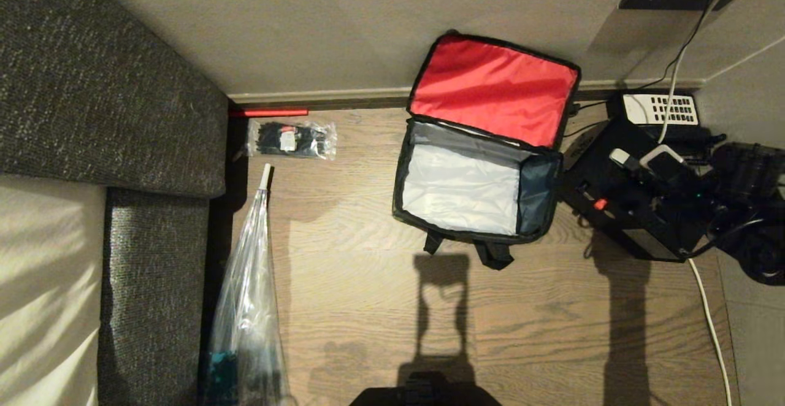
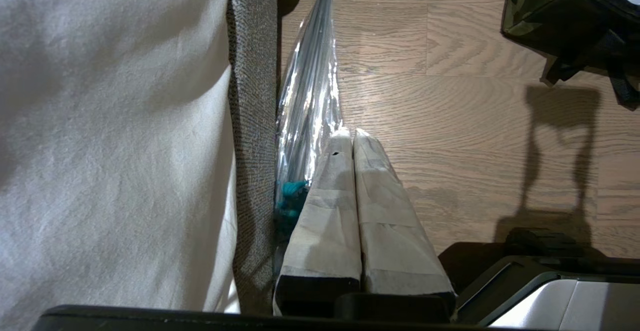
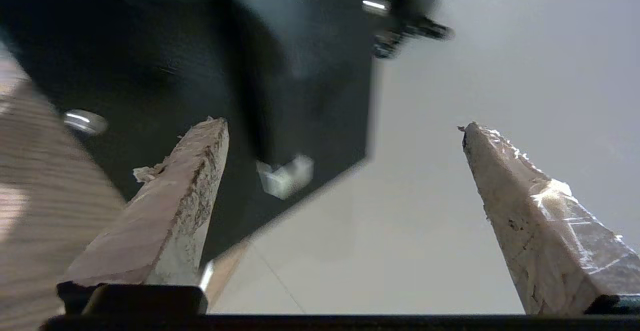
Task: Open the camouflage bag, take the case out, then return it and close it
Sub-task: Grip the handle again
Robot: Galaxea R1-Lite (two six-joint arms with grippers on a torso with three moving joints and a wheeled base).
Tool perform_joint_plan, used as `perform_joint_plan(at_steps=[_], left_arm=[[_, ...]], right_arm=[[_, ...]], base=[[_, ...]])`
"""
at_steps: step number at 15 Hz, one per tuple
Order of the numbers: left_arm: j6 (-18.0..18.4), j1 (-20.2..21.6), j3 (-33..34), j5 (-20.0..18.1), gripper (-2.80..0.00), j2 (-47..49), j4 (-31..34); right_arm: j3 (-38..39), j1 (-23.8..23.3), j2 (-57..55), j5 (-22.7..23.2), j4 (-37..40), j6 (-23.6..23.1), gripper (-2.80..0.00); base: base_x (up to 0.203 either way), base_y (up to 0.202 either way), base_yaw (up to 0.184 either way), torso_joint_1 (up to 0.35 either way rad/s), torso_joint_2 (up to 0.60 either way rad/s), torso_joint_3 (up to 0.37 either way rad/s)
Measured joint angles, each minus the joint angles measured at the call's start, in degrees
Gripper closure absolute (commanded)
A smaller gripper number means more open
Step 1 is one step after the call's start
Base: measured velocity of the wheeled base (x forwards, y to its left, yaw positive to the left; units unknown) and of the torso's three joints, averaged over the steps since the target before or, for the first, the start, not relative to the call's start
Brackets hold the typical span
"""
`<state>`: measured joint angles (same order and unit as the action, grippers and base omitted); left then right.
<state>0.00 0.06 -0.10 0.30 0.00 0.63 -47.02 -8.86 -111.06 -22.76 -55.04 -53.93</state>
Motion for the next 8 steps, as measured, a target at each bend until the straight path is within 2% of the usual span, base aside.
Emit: perform_joint_plan(at_steps=[3,8], left_arm=[[0.00,0.04,0.00,0.00,0.00,0.00,0.00],[0.00,0.04,0.00,0.00,0.00,0.00,-0.01]], right_arm=[[-3.38,0.88,-4.75,-2.36,-2.92,0.11,-2.80],[-9.48,2.12,-12.72,-4.16,-15.58,-1.31,-2.80]], base=[[0.000,0.000,0.000,0.000,0.00,0.000],[0.000,0.000,0.000,0.000,0.00,0.000]])
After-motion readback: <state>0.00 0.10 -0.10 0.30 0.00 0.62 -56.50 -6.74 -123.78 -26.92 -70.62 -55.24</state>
